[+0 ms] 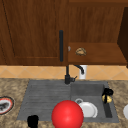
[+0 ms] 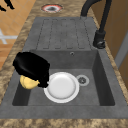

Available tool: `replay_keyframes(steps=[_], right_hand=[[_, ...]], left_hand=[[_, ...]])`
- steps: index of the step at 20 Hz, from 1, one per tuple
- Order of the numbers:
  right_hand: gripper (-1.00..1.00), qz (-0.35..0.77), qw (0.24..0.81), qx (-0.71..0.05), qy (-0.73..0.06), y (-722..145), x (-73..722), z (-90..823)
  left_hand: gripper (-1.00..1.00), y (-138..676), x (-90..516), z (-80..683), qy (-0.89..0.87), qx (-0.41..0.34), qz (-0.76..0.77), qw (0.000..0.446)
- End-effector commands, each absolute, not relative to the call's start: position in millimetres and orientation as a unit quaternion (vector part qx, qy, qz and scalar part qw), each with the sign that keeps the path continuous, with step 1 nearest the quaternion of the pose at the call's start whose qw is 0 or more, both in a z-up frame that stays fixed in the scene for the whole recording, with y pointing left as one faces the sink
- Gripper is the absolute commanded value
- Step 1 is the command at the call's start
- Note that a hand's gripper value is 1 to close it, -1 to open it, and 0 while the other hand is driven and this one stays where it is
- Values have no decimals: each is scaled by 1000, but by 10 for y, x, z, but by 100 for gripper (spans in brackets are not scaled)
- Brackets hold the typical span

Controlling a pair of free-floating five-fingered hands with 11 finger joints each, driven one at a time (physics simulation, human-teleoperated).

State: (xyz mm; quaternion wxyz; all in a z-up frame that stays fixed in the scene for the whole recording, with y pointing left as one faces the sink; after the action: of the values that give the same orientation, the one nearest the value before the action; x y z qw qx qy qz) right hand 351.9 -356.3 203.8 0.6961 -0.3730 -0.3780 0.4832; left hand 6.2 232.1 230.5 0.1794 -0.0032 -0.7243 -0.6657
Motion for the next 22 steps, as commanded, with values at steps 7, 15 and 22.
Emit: replay_keyframes(steps=[7, 15, 22], right_hand=[[100, 497, 675, -394, -376, -4097, 3391, 2456], [100, 504, 682, -381, -369, -4542, 3357, 2495], [100, 507, 688, -375, -359, -4928, 3291, 2443]], left_hand=[[0, 2321, 62, 2305, -724, -3, -666, 179], [0, 2321, 62, 2305, -724, -3, -666, 179], [0, 2321, 62, 2305, -724, -3, -666, 179]])
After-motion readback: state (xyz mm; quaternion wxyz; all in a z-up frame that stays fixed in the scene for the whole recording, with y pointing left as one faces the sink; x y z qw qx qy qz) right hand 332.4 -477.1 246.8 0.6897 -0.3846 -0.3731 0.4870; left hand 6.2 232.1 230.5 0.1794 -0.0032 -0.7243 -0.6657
